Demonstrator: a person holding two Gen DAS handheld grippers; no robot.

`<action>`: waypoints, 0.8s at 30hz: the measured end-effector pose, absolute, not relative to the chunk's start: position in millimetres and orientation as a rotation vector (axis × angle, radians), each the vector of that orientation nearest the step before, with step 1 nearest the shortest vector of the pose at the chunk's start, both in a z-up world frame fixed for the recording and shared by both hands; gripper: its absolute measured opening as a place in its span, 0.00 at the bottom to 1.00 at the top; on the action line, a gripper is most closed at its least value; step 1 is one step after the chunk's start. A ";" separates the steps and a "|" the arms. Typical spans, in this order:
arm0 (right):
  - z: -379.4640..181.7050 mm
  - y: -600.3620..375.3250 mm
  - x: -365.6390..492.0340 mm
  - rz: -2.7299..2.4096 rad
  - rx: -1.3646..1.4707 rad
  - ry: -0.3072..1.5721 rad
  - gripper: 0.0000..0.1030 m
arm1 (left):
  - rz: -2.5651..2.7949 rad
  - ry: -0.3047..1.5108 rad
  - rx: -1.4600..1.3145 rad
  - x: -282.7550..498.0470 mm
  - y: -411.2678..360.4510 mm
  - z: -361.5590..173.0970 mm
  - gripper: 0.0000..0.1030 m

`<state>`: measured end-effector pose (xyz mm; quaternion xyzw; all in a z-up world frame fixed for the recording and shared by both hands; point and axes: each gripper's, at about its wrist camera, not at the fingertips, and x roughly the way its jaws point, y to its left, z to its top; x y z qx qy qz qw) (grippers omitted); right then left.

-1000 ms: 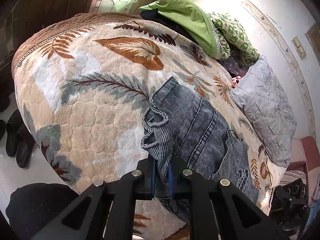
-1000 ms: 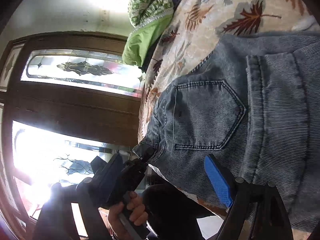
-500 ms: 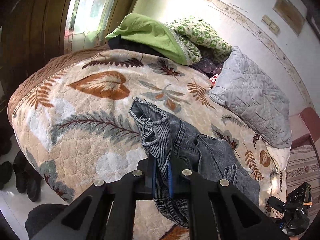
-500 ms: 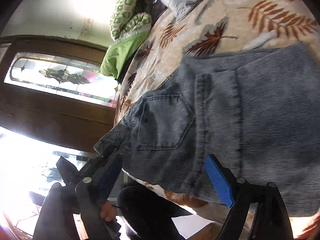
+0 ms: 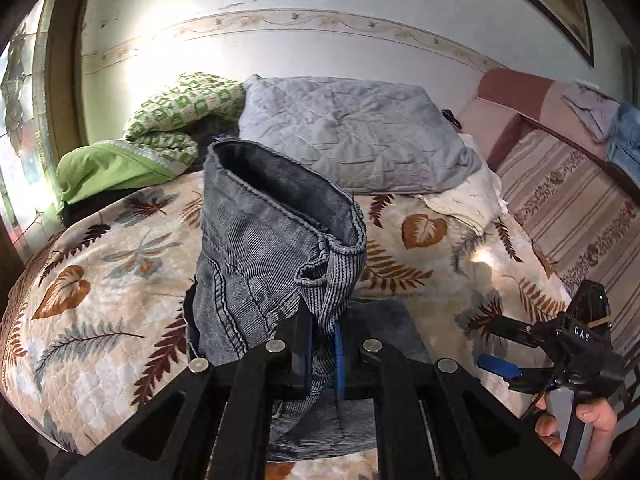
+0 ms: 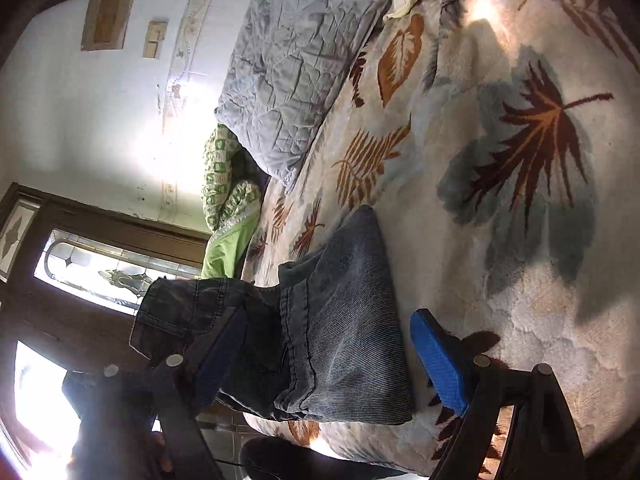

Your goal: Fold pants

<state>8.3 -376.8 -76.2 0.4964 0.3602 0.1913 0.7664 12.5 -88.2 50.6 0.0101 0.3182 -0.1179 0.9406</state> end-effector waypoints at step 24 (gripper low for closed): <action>-64.0 -347.3 -9.3 0.718 1.112 0.777 0.85 | -0.151 0.789 -0.067 16.6 -27.0 1.3 0.59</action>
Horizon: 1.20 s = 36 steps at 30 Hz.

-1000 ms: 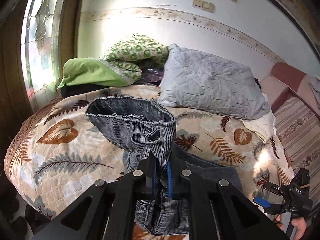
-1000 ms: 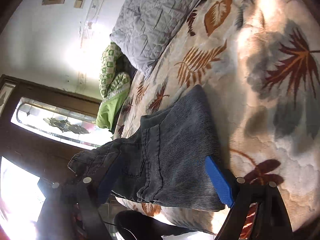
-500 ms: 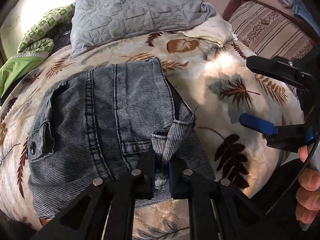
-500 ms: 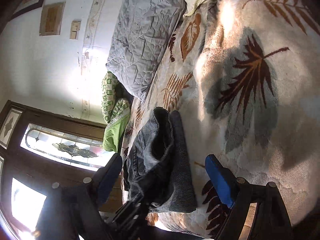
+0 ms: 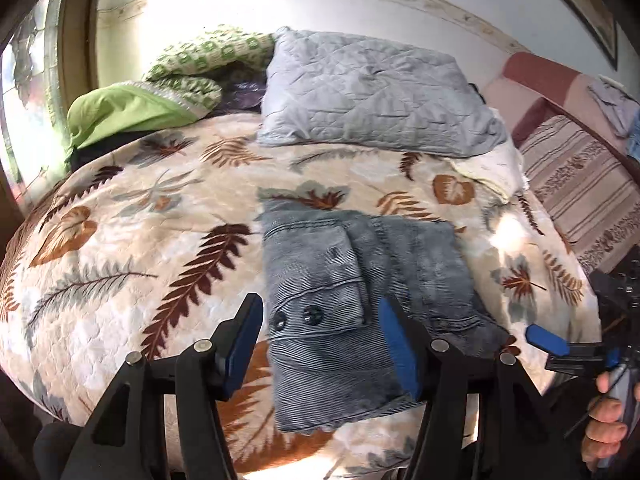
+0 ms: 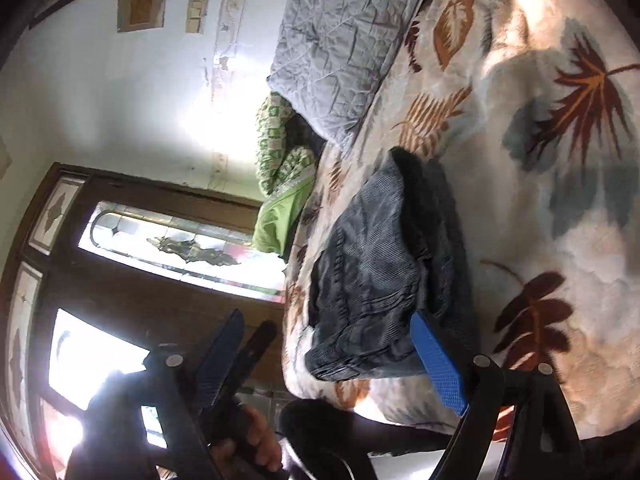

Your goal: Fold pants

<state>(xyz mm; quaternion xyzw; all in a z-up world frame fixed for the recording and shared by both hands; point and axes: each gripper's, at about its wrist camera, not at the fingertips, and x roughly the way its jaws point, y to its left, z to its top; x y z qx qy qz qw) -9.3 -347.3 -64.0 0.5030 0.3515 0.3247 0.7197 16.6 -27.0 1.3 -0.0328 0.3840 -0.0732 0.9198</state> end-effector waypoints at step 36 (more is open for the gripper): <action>-71.4 -257.0 4.4 0.263 0.523 1.074 0.08 | -0.105 0.857 0.140 20.8 -46.7 -45.5 0.77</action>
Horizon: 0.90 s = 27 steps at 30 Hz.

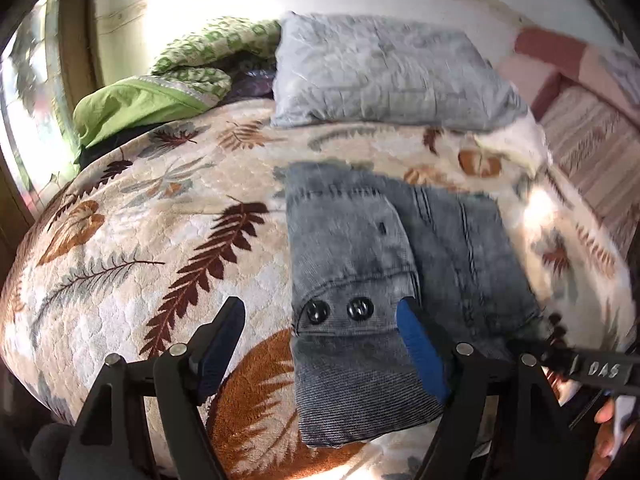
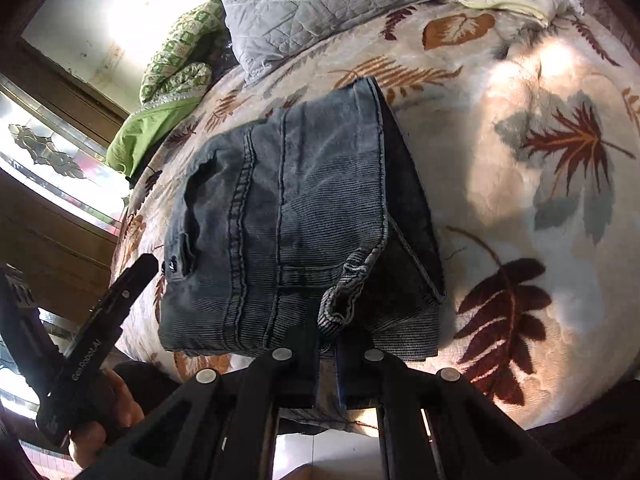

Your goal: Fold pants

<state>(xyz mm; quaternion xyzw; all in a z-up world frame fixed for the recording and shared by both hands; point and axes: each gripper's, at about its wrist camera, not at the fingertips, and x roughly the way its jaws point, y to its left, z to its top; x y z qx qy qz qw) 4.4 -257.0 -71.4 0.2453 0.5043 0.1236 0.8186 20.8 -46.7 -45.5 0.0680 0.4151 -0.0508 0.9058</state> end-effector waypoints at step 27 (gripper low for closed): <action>-31.9 -274.7 59.2 0.397 0.561 1.042 0.67 | -0.336 0.994 -0.585 47.7 53.6 -62.8 0.77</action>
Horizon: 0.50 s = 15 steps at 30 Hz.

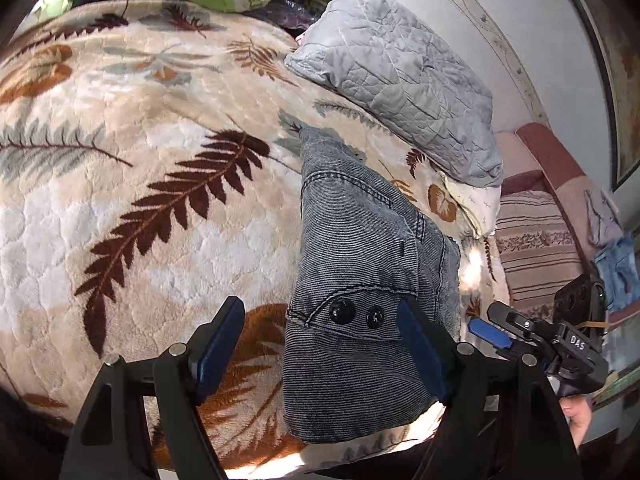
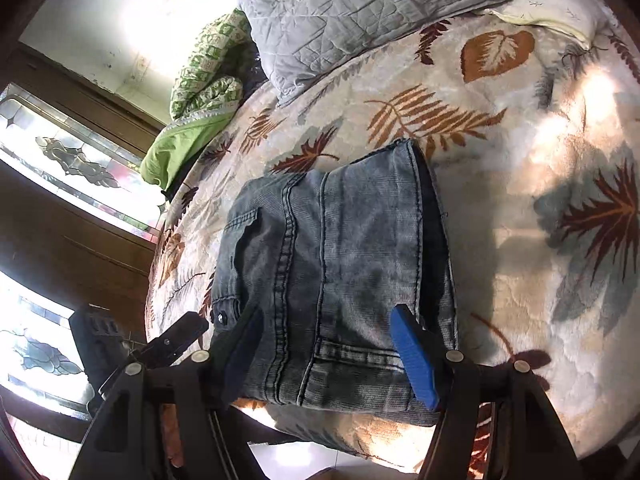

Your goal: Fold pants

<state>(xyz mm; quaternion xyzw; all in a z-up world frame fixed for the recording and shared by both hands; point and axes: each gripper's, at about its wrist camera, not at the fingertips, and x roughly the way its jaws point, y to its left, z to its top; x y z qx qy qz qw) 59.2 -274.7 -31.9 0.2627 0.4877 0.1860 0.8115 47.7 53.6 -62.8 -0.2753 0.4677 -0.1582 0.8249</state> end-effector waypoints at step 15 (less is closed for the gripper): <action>-89.2 -296.5 85.4 0.381 0.637 1.163 0.36 | -0.373 1.135 -0.470 97.2 20.9 -75.5 0.36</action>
